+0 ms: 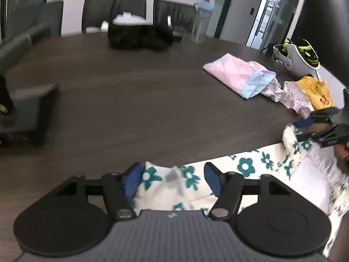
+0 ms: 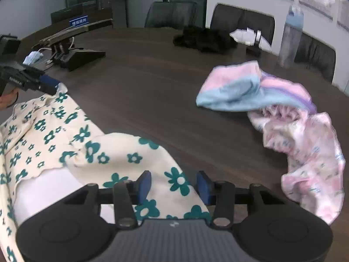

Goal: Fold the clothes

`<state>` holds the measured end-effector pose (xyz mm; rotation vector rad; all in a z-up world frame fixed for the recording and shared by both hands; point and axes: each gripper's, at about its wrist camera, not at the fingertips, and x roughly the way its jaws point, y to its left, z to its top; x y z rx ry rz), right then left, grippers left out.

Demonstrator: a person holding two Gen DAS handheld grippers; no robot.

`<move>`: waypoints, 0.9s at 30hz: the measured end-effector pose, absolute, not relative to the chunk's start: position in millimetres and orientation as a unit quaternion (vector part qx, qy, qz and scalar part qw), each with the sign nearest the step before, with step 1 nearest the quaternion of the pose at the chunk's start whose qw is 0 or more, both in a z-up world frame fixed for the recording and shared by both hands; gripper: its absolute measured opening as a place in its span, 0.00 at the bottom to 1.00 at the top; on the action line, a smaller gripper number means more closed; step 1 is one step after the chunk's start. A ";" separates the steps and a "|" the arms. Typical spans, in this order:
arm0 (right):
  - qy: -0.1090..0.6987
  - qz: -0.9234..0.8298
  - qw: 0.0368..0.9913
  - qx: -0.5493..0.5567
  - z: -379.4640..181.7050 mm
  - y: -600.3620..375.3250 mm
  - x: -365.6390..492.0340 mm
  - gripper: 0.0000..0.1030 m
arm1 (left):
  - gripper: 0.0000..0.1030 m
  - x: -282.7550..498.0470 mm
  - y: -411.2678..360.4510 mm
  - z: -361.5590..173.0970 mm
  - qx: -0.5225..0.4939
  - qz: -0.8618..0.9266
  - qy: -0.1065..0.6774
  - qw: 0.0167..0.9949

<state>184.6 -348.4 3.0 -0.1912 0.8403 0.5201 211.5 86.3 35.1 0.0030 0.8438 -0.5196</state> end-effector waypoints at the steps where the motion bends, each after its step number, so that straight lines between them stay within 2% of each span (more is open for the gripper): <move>1: 0.400 0.250 0.878 -0.080 1.2 -351.6 186.7 0.43 | 0.55 212.8 84.1 33.6 0.002 -0.249 0.407 0.879; 2: 0.400 0.252 0.878 -0.071 0.4 -354.4 188.3 0.41 | 0.36 213.2 82.0 31.2 0.009 -0.244 0.409 0.880; 3: 0.400 0.255 0.878 -0.066 0.2 -355.9 188.4 0.37 | 0.25 213.5 79.9 28.4 0.017 -0.236 0.410 0.881; 4: 0.399 0.263 0.876 -0.066 0.0 -356.2 187.5 0.19 | 0.14 212.3 78.3 26.6 0.026 -0.230 0.410 0.882; 5: 0.399 0.271 0.873 -0.070 0.1 -354.7 185.9 0.03 | 0.12 210.5 77.5 25.7 0.030 -0.227 0.408 0.884; 7: 0.391 0.277 0.873 -0.092 1.8 -349.6 179.7 0.03 | 0.05 204.0 76.3 27.0 0.032 -0.226 0.405 0.885; 13: 0.327 0.278 0.895 -0.116 28.7 -352.3 144.2 0.02 | 0.04 165.8 86.0 55.0 0.017 -0.217 0.339 0.915; 17: 0.287 0.274 0.906 -0.147 43.1 -352.1 92.6 0.00 | 0.04 105.8 96.6 69.1 0.034 -0.208 0.287 0.935; 21: 0.278 0.262 0.902 -0.198 38.0 -345.1 25.1 0.01 | 0.04 35.5 106.8 50.6 0.018 -0.204 0.304 0.930; 23: 0.286 0.270 0.895 -0.210 36.3 -339.2 8.6 0.05 | 0.04 5.9 105.2 35.6 0.031 -0.204 0.320 0.925; 25: 0.284 0.283 0.892 -0.209 40.4 -333.4 0.8 0.09 | 0.09 -13.0 103.4 28.1 0.051 -0.211 0.330 0.919; 27: 0.283 0.295 0.888 -0.208 44.6 -327.7 -7.0 0.13 | 0.28 -19.4 111.2 37.8 0.039 -0.235 0.324 0.915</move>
